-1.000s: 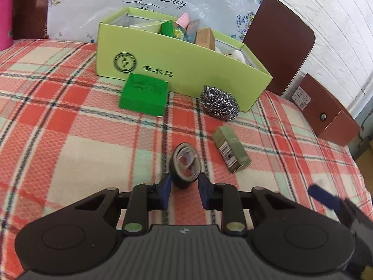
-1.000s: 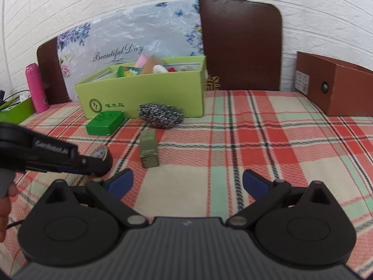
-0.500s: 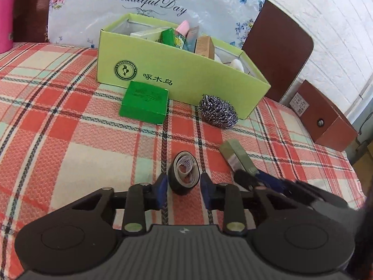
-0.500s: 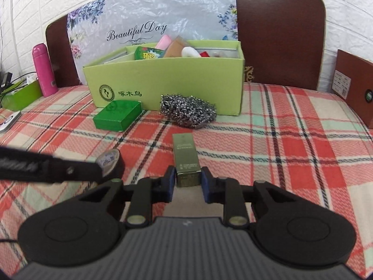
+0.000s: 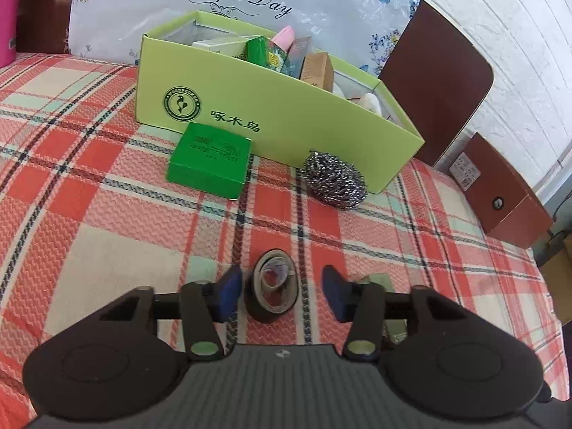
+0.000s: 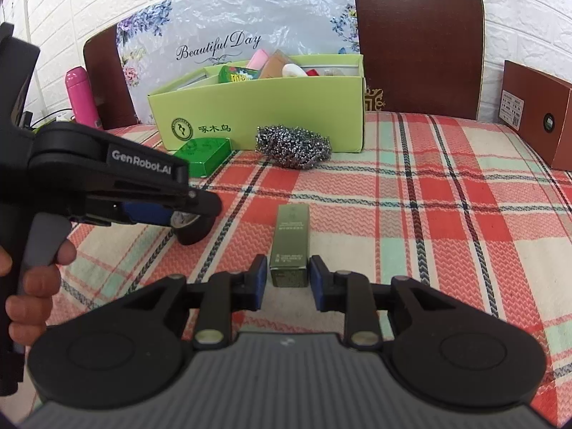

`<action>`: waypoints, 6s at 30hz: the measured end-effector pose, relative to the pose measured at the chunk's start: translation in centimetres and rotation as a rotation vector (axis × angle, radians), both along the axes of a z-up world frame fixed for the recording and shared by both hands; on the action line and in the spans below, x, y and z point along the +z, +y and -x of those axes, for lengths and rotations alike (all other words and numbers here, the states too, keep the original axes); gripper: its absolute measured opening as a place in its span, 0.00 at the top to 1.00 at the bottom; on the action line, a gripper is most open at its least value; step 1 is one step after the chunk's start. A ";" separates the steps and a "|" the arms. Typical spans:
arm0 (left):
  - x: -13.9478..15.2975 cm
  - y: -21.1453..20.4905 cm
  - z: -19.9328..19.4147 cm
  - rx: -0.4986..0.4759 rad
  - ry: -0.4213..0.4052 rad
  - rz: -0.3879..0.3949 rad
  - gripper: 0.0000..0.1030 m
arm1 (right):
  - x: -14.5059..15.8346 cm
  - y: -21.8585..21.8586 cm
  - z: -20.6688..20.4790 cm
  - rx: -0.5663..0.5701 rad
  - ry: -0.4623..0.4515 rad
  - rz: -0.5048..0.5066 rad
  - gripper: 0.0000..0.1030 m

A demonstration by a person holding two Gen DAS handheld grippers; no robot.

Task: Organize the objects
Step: 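Grasp the black tape roll with left tool while right tool grasps the olive-green box, then carry the tape roll and olive-green box into the lime-green box and release, then grasp the green square box with left tool while right tool grasps the steel wool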

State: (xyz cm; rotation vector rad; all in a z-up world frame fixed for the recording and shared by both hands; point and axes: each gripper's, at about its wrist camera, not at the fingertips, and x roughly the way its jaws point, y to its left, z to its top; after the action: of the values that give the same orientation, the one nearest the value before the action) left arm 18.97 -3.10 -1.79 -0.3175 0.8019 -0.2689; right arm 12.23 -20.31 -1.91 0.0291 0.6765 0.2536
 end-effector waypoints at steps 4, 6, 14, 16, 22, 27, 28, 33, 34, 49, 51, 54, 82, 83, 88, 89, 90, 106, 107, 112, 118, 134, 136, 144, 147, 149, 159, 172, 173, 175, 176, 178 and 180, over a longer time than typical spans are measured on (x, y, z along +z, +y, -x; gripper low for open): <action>-0.2 -0.5 -0.2 -0.010 -0.007 -0.031 0.47 | 0.1 0.0 0.1 -0.004 0.001 0.007 0.72; -0.2 -0.4 -0.3 -0.014 -0.007 -0.033 0.48 | 0.1 0.0 0.0 -0.008 0.001 0.014 0.71; -0.3 0.1 0.0 -0.046 -0.009 -0.060 0.67 | 0.1 0.7 -0.2 -0.001 0.002 0.022 0.71; -0.2 0.2 0.3 -0.063 -0.013 -0.057 0.67 | 0.1 0.7 -0.1 0.001 0.001 0.023 0.71; -0.5 1.2 2.3 -0.086 -0.027 -0.026 0.67 | 0.1 0.1 -0.1 -0.013 0.002 0.018 0.71; -0.6 1.3 3.2 -0.077 -0.038 -0.024 0.62 | 0.2 0.3 -0.3 -0.013 0.000 0.017 0.66; -0.5 1.3 3.3 -0.078 -0.043 -0.030 0.54 | 0.2 0.3 -0.3 -0.009 -0.002 0.018 0.66; -0.1 1.0 4.8 -0.081 -0.104 -0.066 0.44 | 0.1 0.6 -0.5 -0.008 0.000 0.021 0.67; -0.2 0.9 4.9 -0.089 -0.111 -0.077 0.44 | 0.1 0.6 -0.6 -0.009 0.003 0.020 0.66; -0.5 0.6 4.7 -0.112 -0.084 -0.085 0.68 | -0.1 1.2 -0.5 0.020 -0.012 0.045 0.78; 0.1 0.6 4.9 -0.113 -0.095 -0.072 0.68 | 0.5 1.2 -0.2 0.027 -0.027 0.035 0.78; 1.5 0.7 5.1 -0.113 -0.126 -0.050 0.68 | 1.9 1.1 0.1 0.032 -0.068 0.020 0.78; 12.7 -2.2 -9.7 -0.079 -0.379 0.074 0.68 | 9.8 -0.6 -15.4 -0.036 -0.443 0.058 0.78; 12.6 -2.6 -10.5 -0.078 -0.379 0.069 0.68 | 9.2 -0.5 -16.5 -0.038 -0.433 0.060 0.78; 9.7 -3.6 -13.3 -0.088 -0.362 0.014 0.29 | 5.6 -0.3 -19.2 -0.029 -0.341 0.092 0.50; 9.1 -3.4 -13.0 -0.078 -0.364 0.007 0.29 | 5.0 -0.4 -18.8 -0.026 -0.352 0.092 0.49; 8.6 -3.2 -12.6 -0.076 -0.376 0.009 0.29 | 4.5 -0.5 -18.2 -0.030 -0.358 0.099 0.42; 9.1 -2.3 -6.4 -0.003 -0.271 -0.063 0.24 | 6.4 -1.6 -11.3 -0.089 -0.377 0.072 0.00; 9.2 -2.3 -5.8 0.000 -0.274 -0.077 0.23 | 6.4 -1.5 -10.6 -0.081 -0.371 0.076 0.00; 9.3 -2.7 -2.6 -0.002 -0.260 -0.135 0.22 | 6.3 -0.8 -7.1 -0.044 -0.347 0.107 0.00; 8.6 -2.8 0.3 -0.002 -0.235 -0.127 0.22 | 5.9 -0.5 -3.7 -0.037 -0.313 0.087 0.00; 3.2 1.3 3.0 0.111 -0.093 -0.099 0.22 | 2.8 -0.2 0.4 -0.043 -0.171 0.028 0.00; 2.4 1.8 2.7 0.131 -0.092 -0.094 0.22 | 2.5 0.0 0.6 -0.040 -0.157 0.024 0.00; 0.9 1.7 -0.2 0.185 -0.143 -0.224 0.22 | 1.7 0.1 1.3 -0.042 -0.127 0.018 0.00; 0.7 1.2 -1.8 0.153 -0.151 -0.274 0.22 | 1.6 0.0 1.4 -0.043 -0.121 0.020 0.00; 0.6 1.1 -2.9 0.142 -0.148 -0.269 0.22 | 1.5 0.0 1.4 -0.042 -0.117 0.022 0.00; -0.2 0.3 -7.2 0.123 -0.147 -0.269 0.22 | 1.2 -0.2 0.9 -0.044 -0.113 0.038 0.00; -0.6 2.0 -3.1 0.043 -0.126 -0.190 0.38 | 1.1 0.9 -5.8 0.023 -0.157 0.114 0.24; -0.7 2.0 -2.6 0.042 -0.125 -0.193 0.38 | 1.1 1.1 -6.8 0.035 -0.160 0.119 0.28; -0.7 1.9 -1.8 0.039 -0.125 -0.199 0.38 | 1.0 1.6 -8.6 0.057 -0.168 0.140 0.31; -0.8 1.9 -1.5 0.036 -0.124 -0.200 0.38 | 0.9 2.0 -9.4 0.071 -0.177 0.156 0.31; -0.8 1.9 -1.1 0.034 -0.124 -0.197 0.38 | 0.6 2.6 -10.7 0.094 -0.195 0.186 0.31; -0.9 2.0 -0.9 0.031 -0.123 -0.192 0.38 | 0.2 3.3 -11.7 0.112 -0.203 0.203 0.31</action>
State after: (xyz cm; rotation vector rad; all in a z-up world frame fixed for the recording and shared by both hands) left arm 19.85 -1.09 -2.72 -0.1311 0.6953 -0.1789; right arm 23.96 -17.06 -1.75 -0.2269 0.4991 0.2898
